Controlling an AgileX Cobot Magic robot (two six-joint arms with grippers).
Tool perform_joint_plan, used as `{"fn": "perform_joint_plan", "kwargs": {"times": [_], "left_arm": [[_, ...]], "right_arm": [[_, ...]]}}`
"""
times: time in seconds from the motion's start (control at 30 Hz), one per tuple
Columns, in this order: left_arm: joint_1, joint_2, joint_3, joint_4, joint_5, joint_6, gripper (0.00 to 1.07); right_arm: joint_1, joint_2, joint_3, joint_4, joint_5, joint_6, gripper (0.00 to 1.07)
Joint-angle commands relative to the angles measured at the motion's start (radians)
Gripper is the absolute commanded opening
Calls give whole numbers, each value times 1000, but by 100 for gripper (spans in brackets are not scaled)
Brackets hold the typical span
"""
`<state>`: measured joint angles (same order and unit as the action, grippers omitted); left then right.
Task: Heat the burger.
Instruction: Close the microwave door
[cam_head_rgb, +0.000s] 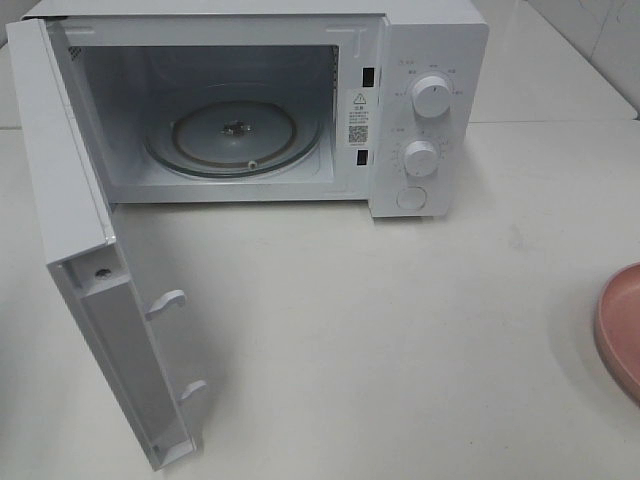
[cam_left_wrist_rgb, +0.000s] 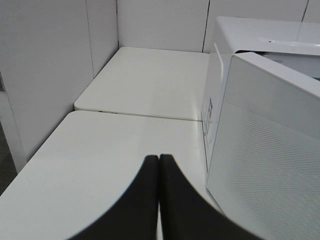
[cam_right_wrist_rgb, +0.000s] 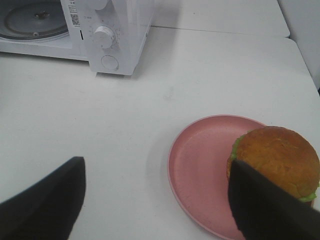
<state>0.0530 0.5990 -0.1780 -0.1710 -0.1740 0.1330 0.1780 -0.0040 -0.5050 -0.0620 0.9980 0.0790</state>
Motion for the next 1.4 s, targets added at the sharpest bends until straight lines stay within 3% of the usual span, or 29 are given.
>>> {"fn": "perform_joint_plan", "kwargs": {"times": [0.03, 0.2, 0.3, 0.37, 0.4, 0.47, 0.5, 0.53, 0.6, 0.73, 0.9, 1.03, 1.2, 1.23, 1.4], "left_arm": [[-2, 49, 5, -2, -80, -5, 0], [-2, 146, 5, 16, -153, -10, 0], [-2, 211, 5, 69, -209, -60, 0], [-2, 294, 5, 186, -268, -189, 0], [-2, 294, 5, 186, -268, -189, 0], [-2, 348, 2, 314, -308, -261, 0], [-2, 348, 2, 314, -308, -261, 0], [-2, 385, 0, 373, -344, -285, 0], [-2, 407, 0, 397, -361, -298, 0], [-2, 523, 0, 482, -491, -375, 0], [-2, 628, -9, 512, -647, -379, 0], [-15, 674, -38, 530, -657, -385, 0], [-114, 739, -87, 523, -656, -379, 0], [-156, 764, -97, 495, -656, -367, 0], [-209, 797, -100, 416, -664, -335, 0]], "right_arm": [[-3, -27, 3, 1, -1, -11, 76], [-3, -27, 3, 1, -1, -11, 76], [-3, -27, 3, 1, -1, -11, 76], [-3, -27, 3, 1, -1, -11, 76], [-3, -27, 3, 1, -1, -11, 76], [-3, -27, 3, 1, -1, -11, 76], [-3, -27, 3, 1, -1, -11, 76], [-3, -27, 3, 1, -1, -11, 76], [-3, -27, 3, 1, -1, -11, 76], [-3, -27, 3, 1, -1, -11, 76], [-3, -27, 3, 1, -1, -11, 76], [-3, -27, 3, 1, -1, -11, 76], [-3, -27, 3, 1, -1, -11, 76], [-3, -27, 3, 1, -1, -11, 76], [-3, -27, 3, 1, -1, -11, 76]]}}
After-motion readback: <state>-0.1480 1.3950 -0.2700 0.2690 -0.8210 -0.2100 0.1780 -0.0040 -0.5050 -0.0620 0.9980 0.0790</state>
